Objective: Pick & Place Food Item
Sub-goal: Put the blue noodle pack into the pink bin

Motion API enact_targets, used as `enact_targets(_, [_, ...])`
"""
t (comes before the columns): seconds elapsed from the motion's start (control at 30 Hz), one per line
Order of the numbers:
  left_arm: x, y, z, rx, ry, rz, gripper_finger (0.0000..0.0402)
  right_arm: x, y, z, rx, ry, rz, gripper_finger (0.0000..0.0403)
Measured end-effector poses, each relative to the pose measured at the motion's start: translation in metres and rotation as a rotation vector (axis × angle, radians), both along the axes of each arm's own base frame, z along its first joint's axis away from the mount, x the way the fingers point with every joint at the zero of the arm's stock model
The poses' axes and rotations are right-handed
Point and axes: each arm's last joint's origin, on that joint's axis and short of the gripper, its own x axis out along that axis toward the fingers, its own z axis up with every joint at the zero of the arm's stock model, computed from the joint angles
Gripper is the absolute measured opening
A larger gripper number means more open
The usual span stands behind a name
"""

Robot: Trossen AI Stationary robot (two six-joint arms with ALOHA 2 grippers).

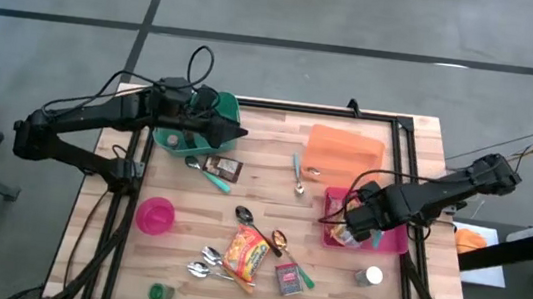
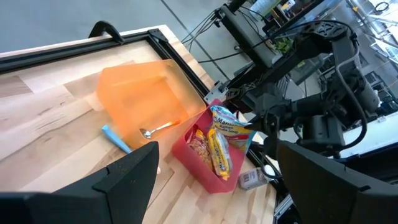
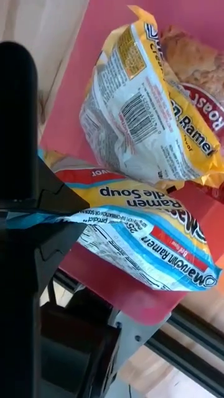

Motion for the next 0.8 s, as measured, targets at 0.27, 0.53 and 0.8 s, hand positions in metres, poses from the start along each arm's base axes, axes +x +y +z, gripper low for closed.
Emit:
enact_targets(0.27, [0.0,0.0,0.0,0.0,0.001,0.001,0.0326,0.014,0.006,-0.027,0.003,-0.043,-0.015,0.0008])
enact_targets(0.53, [0.0,0.0,0.0,-0.004,0.003,0.002,0.0326,0.025,0.011,-0.044,0.008,-0.045,-0.018,0.0008])
enact_targets(0.8, [0.0,0.0,-0.002,-0.008,0.015,0.003,0.0326,0.026,0.013,-0.048,0.048,-0.043,-0.031,0.0009])
